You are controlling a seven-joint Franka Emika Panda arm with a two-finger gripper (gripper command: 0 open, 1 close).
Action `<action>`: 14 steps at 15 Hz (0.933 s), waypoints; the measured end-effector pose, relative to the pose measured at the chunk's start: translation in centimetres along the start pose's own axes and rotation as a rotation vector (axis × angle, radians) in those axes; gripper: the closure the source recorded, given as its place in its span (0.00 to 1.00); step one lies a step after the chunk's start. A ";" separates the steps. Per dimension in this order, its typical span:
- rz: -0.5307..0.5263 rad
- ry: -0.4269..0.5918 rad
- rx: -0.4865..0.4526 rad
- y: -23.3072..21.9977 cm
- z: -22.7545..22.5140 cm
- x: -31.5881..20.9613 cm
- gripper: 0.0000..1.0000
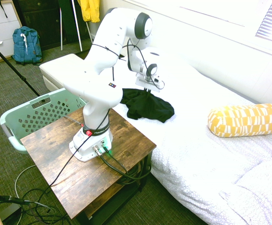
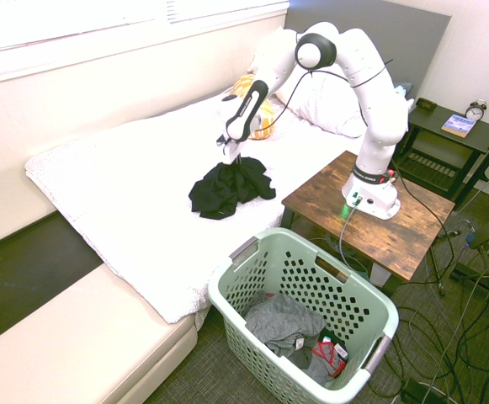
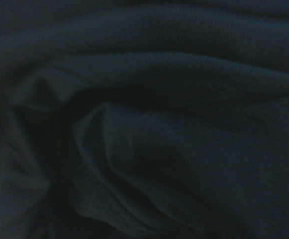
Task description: Put my clothes in the laundry bag
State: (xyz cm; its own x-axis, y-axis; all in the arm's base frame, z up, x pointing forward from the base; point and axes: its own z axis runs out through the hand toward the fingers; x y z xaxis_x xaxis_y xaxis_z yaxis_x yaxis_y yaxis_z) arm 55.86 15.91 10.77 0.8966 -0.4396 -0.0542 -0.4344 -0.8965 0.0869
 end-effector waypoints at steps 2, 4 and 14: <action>-0.036 0.053 0.028 -2.3 -6.2 -2.6 1.00; -0.077 0.090 0.059 -4.7 -11.5 -7.3 1.00; -0.369 0.141 0.131 -6.3 -30.9 -46.1 1.00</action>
State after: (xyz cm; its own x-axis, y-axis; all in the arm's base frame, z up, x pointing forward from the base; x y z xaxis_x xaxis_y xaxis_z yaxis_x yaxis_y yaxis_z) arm 20.00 43.49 43.50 0.9933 -0.0842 0.0793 -0.0811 -0.9959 -0.0411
